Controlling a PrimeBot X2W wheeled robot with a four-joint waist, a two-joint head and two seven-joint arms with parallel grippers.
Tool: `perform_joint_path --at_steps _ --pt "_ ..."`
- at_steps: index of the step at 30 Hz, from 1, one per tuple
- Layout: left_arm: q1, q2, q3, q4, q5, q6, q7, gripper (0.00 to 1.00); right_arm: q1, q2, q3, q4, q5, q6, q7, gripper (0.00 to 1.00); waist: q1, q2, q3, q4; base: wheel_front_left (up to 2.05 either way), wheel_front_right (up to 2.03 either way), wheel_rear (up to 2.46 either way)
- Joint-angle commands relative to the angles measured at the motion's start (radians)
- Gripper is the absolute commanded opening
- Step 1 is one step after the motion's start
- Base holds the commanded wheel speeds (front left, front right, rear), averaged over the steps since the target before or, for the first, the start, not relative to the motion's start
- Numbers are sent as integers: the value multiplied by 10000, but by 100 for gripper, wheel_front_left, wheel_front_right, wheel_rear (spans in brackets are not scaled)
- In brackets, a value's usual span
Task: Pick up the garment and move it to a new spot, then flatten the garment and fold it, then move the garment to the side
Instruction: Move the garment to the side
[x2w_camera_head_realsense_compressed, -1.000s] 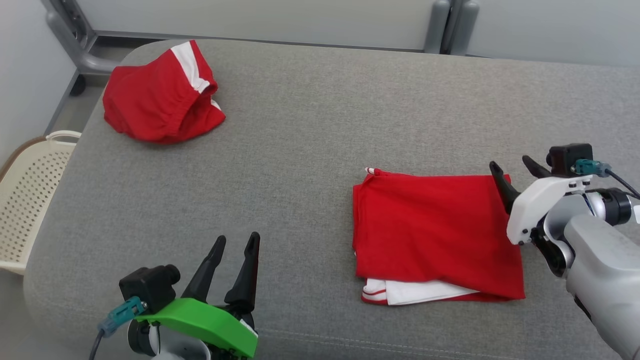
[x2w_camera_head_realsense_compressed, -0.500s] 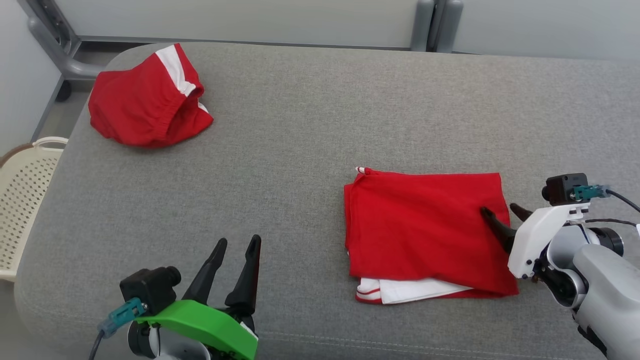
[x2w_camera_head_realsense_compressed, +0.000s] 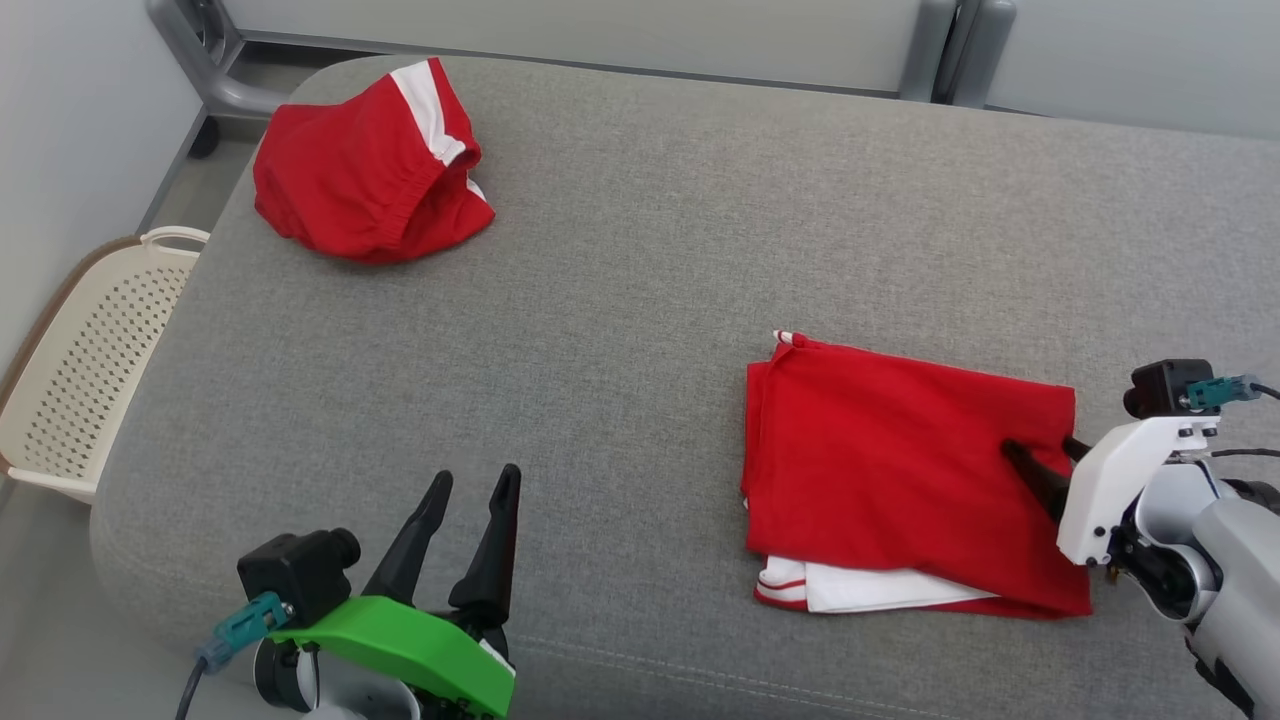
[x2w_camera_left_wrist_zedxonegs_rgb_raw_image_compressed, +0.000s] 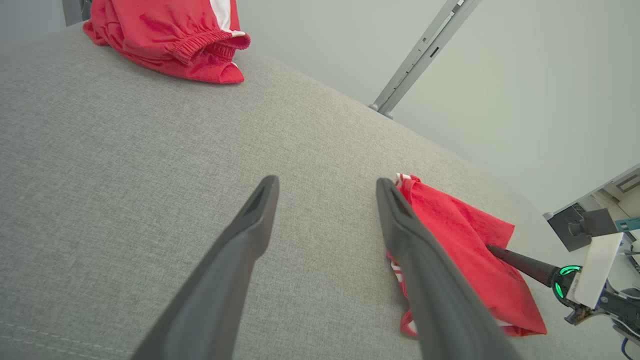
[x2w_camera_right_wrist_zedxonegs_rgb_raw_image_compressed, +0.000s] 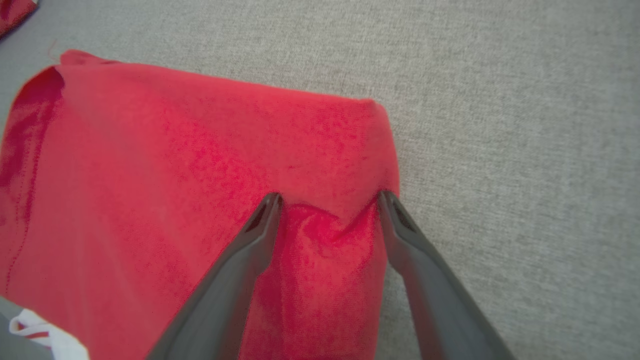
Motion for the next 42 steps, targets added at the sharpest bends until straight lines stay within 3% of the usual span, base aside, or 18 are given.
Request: perform_joint_path --at_steps 1,9,17,18,20,21,22,33,42 --pt "71 54 23 -10 37 45 -56 100 194 -141 -33 -53 -115 -7 69 100 0 -1 -32 62 0 0 0" --pt "164 92 -2 -75 -5 86 -43 100 674 -386 -463 -160 -447 -7 548 100 0 -1 -143 86 0 0 0" --pt "64 106 -66 -86 29 70 25 100 706 301 -773 -183 -539 -4 1180 98 0 -1 -94 101 0 0 0" --pt "46 101 -76 -78 34 70 39 100 663 382 -734 -208 -584 -2 1259 49 0 -1 -89 109 0 0 0" --pt "14 93 -88 -57 37 64 43 100 567 510 -742 -151 -672 -2 1361 22 0 -1 -90 126 0 0 0" --pt "6 93 -91 -46 31 58 51 100 494 554 -744 -117 -769 -1 1334 3 0 -1 -95 132 0 0 0" --pt "6 92 -90 -38 21 58 52 100 433 591 -762 -65 -839 -1 1307 0 0 -1 -104 136 0 0 0" --pt "160 107 -87 -88 -26 75 -29 100 -158 287 -992 30 -1346 -8 1265 0 0 -1 -203 -126 0 0 0" --pt "-135 17 -267 -279 198 3 -1 100 -704 -495 -1352 -553 -1800 -8 1519 0 0 -1 16 -1290 0 0 0"
